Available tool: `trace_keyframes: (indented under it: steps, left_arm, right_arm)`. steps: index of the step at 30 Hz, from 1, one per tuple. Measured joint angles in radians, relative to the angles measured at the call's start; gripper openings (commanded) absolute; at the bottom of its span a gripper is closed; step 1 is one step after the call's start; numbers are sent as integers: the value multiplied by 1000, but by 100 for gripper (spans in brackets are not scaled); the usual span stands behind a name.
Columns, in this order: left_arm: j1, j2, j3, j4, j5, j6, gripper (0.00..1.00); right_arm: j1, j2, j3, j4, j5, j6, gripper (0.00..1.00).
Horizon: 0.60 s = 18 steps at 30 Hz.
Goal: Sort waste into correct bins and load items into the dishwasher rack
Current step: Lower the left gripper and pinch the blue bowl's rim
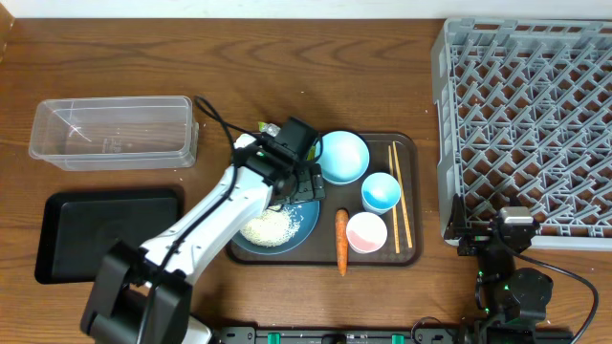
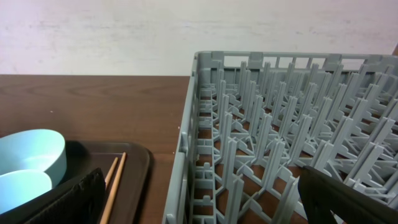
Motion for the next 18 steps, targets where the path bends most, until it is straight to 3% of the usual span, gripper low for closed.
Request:
trace_keyframes:
  steps: [6,18]
  left_arm:
    - [-57,55,0,11,-72,-2,99]
    - [-98,143,2,49,-131,-27,91]
  right_arm:
    - [0,0,0,0,0,0,99]
    - [0,0,0,0,0,0,99]
